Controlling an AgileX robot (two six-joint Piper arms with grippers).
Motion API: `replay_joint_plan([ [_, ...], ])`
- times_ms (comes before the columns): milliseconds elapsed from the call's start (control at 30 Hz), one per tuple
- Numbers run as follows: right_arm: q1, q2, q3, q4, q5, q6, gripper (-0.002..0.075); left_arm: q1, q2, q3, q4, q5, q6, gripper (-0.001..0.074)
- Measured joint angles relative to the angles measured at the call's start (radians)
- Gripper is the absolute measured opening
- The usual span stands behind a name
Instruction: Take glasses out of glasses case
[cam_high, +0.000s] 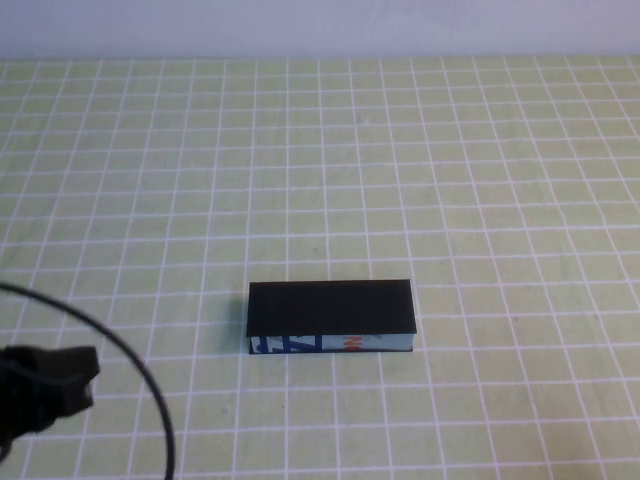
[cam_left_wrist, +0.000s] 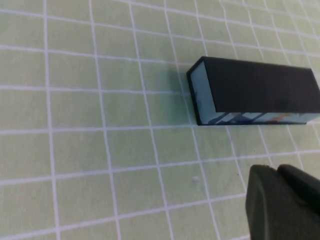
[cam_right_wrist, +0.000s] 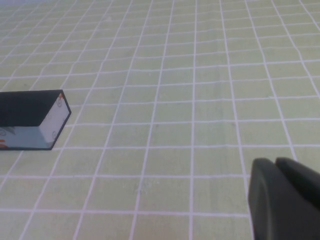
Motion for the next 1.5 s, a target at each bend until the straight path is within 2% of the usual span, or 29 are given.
replay_joint_plan([
  [133, 0.000, 0.000, 0.000, 0.000, 0.000, 0.000, -0.0018, 0.000, 0.274, -0.163, -0.072, 0.040, 0.201, -0.0004],
  [367, 0.000, 0.000, 0.000, 0.000, 0.000, 0.000, -0.0018, -0.032, 0.714, -0.378, -0.379, 0.056, 0.589, -0.0004],
  [667, 0.000, 0.000, 0.000, 0.000, 0.000, 0.000, -0.0018, -0.111, 1.124, -0.661, -0.450, 0.116, 0.696, -0.0004],
  [867, 0.000, 0.000, 0.000, 0.000, 0.000, 0.000, -0.0018, -0.113, 1.230, -0.757, -0.451, 0.165, 0.700, -0.0004],
  [1200, 0.000, 0.000, 0.000, 0.014, -0.072, 0.000, -0.0018, -0.117, 1.297, -0.768, -0.414, 0.163, 0.702, -0.0004],
  [1500, 0.000, 0.000, 0.000, 0.402, -0.256, 0.003, -0.0018, -0.117, 1.326, -0.770, -0.398, 0.163, 0.703, -0.0004],
])
